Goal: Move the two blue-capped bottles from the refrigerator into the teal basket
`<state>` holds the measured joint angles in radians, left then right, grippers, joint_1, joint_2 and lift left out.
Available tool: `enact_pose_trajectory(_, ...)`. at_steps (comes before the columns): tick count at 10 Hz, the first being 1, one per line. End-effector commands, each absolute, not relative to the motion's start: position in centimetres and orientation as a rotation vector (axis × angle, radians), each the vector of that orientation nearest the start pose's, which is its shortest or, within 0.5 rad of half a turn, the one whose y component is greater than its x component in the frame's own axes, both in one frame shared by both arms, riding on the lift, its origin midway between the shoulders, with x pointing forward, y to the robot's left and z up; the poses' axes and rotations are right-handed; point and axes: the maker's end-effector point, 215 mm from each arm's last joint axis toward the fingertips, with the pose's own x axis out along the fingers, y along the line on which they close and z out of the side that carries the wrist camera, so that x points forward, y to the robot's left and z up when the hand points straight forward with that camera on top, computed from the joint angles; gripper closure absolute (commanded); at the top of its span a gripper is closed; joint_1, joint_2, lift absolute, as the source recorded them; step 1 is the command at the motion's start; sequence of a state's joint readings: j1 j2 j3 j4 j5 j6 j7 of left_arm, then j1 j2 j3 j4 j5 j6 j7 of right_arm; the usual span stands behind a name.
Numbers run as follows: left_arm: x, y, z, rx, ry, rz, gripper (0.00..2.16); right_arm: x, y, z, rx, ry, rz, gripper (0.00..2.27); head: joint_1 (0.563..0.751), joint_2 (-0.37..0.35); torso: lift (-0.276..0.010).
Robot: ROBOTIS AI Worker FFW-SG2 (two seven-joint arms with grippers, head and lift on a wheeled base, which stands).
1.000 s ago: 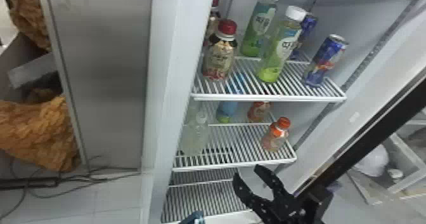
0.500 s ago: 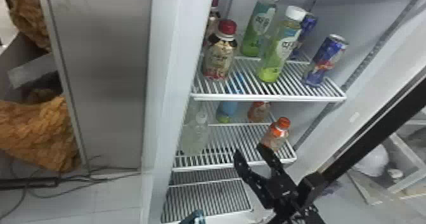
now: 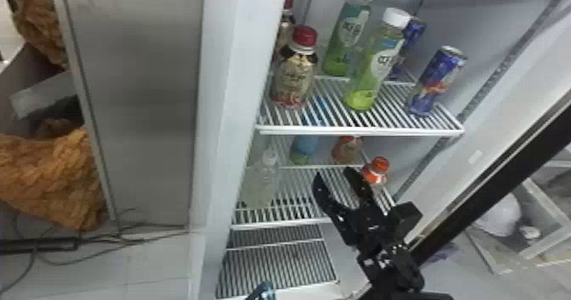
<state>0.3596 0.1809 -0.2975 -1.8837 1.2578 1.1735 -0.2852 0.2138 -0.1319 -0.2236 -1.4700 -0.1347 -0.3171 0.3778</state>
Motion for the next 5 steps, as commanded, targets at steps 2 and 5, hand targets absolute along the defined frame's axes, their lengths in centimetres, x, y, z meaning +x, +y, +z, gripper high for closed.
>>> enact_pose_trajectory(2, 18.0, -10.7, -40.5, -1.113, 1.182, -1.148, 1.14, 51.4, -33.0, -41.2, -0.052, -0.013, 0.123, 0.43, 0.695, -0.35, -0.143)
enact_pose_trajectory(5, 18.0, -10.9, -40.4, -1.104, 1.182, -1.157, 1.14, 54.0, -32.4, -41.7, -0.053, -0.017, 0.104, 0.38, 0.695, -0.35, -0.143)
